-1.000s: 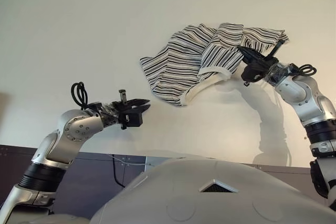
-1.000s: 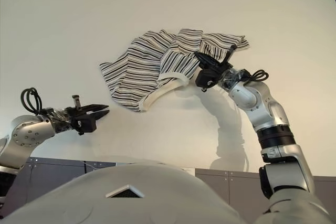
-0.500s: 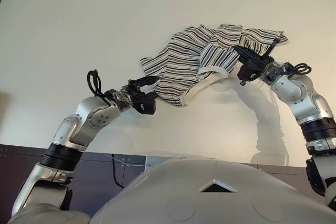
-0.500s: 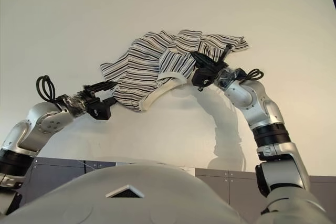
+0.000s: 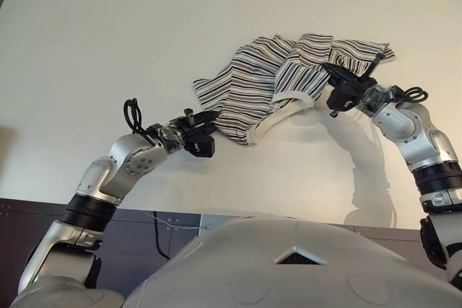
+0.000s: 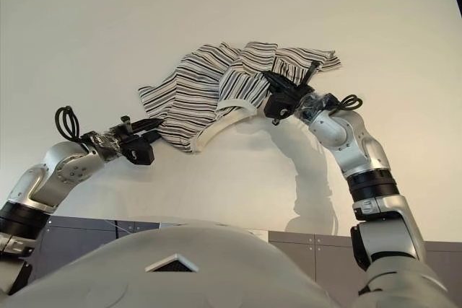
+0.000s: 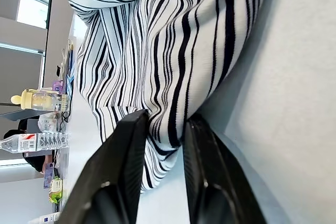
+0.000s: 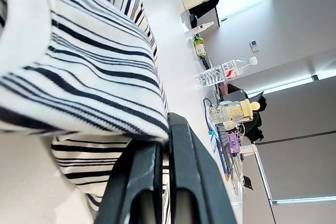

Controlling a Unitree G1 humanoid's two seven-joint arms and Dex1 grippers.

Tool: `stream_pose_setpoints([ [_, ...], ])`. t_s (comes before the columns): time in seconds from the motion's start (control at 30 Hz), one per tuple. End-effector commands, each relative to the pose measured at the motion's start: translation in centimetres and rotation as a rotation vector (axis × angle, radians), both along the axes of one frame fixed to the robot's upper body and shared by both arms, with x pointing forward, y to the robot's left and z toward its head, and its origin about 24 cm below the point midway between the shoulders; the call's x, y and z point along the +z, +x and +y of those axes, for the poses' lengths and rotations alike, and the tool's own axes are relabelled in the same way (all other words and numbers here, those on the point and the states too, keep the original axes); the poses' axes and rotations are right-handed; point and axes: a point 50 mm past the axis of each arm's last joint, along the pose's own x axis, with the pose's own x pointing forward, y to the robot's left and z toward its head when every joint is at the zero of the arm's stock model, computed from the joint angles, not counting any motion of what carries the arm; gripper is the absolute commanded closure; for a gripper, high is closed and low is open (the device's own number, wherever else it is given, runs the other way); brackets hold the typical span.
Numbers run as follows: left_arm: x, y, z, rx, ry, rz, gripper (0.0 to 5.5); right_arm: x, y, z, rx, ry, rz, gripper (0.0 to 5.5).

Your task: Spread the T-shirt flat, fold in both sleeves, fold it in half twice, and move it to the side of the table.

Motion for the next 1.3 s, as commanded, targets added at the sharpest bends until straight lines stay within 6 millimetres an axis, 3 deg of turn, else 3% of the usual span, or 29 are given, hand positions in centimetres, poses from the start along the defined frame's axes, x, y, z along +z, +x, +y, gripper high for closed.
stream_pose_setpoints([
  [0.03, -3.0, -1.9, 0.8, 0.016, 0.083, 0.166, 4.88, 0.7, 0.4, 0.0, 0.000, 0.008, -0.016, 5.40],
  [0.13, -2.5, -1.8, 1.1, 0.056, 0.033, 0.165, 5.23, 0.9, 0.5, -0.1, -0.026, 0.054, 0.002, 5.40],
  [0.2, -0.8, -0.6, 1.1, 0.160, -0.101, 0.153, 5.38, 1.6, 0.9, -0.5, -0.090, 0.150, 0.041, 5.40],
  [0.37, 6.9, 4.6, 0.9, 0.366, -0.587, 0.062, 5.38, 4.9, 2.4, -0.7, -0.213, 0.561, 0.274, 5.40],
  [0.5, 10.6, 8.8, 1.2, 0.429, -0.816, 0.018, 5.38, 7.2, 4.9, 0.3, -0.221, 0.763, 0.367, 5.40],
  [0.67, 15.8, 13.7, 1.6, 0.502, -0.951, -0.145, 5.38, 12.9, 9.3, 0.2, -0.294, 1.001, 0.215, 5.40],
  [0.83, 19.3, 18.3, 1.2, 0.620, -0.927, -0.346, 5.38, 18.1, 12.3, 1.1, -0.380, 0.999, -0.134, 5.40],
  [0.97, 22.0, 19.0, 0.1, 0.548, -0.950, -0.448, 5.38, 21.2, 12.4, 2.1, -0.381, 1.006, -0.387, 5.40],
  [1.13, 25.6, 18.6, 0.9, 0.527, -1.005, -0.582, 5.38, 24.1, 11.0, 1.8, -0.362, 1.091, -0.581, 5.40],
  [1.23, 27.5, 17.8, 1.0, 0.497, -1.106, -0.702, 5.38, 25.2, 10.2, 1.7, -0.350, 1.133, -0.663, 5.40],
  [1.3, 27.3, 17.6, 0.8, 0.484, -1.123, -0.706, 5.38, 25.1, 10.1, 1.6, -0.361, 1.135, -0.674, 5.40],
])
